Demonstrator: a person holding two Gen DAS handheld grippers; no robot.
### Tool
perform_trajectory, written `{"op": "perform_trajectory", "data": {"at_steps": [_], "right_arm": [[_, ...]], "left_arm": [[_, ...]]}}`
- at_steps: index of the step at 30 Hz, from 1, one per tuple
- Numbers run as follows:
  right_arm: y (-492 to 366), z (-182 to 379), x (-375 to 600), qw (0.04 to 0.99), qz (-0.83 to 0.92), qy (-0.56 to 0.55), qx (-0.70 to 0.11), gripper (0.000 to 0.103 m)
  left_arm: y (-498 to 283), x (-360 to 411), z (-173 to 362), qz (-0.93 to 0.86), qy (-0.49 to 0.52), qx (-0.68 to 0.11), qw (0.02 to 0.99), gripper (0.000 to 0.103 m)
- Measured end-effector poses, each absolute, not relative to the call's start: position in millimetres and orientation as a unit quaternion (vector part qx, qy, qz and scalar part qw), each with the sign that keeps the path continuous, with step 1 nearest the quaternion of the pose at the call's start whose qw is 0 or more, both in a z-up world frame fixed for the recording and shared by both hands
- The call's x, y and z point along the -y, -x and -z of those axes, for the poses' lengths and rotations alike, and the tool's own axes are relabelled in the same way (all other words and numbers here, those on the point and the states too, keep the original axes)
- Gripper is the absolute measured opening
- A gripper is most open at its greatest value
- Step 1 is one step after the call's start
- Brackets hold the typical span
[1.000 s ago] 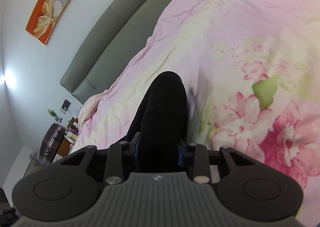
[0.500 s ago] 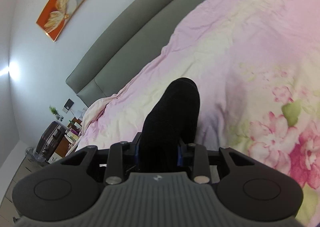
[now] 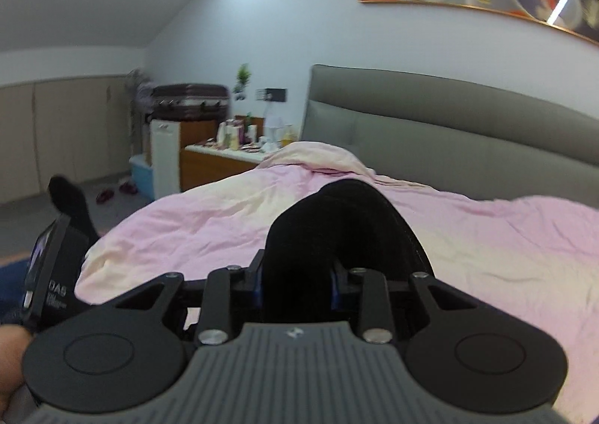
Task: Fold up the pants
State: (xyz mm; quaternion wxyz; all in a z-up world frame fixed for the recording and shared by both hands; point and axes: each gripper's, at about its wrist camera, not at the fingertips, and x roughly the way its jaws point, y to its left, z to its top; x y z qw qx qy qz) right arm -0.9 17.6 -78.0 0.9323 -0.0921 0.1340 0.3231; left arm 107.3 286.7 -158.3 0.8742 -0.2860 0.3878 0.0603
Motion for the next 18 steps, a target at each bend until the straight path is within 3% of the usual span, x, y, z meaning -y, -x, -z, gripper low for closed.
{"op": "perform_trajectory", "data": {"at_steps": [5, 14, 15, 16, 18], "right_arm": [[0, 113, -89, 0.907, -0.349, 0.180, -0.151, 0.027], [-24, 170, -137, 0.884, -0.350, 0.256, -0.177, 0.029], [-24, 180, -144, 0.876, -0.349, 0.282, -0.179, 0.033], [-21, 193, -153, 0.864, -0.350, 0.316, -0.175, 0.044], [-7, 204, -163, 0.852, -0.336, 0.377, -0.140, 0.046]], "left_arm": [[-93, -311, 156, -0.099, 0.328, -0.375, 0.861, 0.078], [-54, -344, 124, -0.188, 0.368, -0.273, 0.869, 0.078], [-54, -344, 121, -0.191, 0.363, -0.266, 0.873, 0.078], [-55, -343, 119, -0.192, 0.355, -0.261, 0.877, 0.078], [-55, -341, 116, -0.188, 0.347, -0.261, 0.881, 0.078]]}}
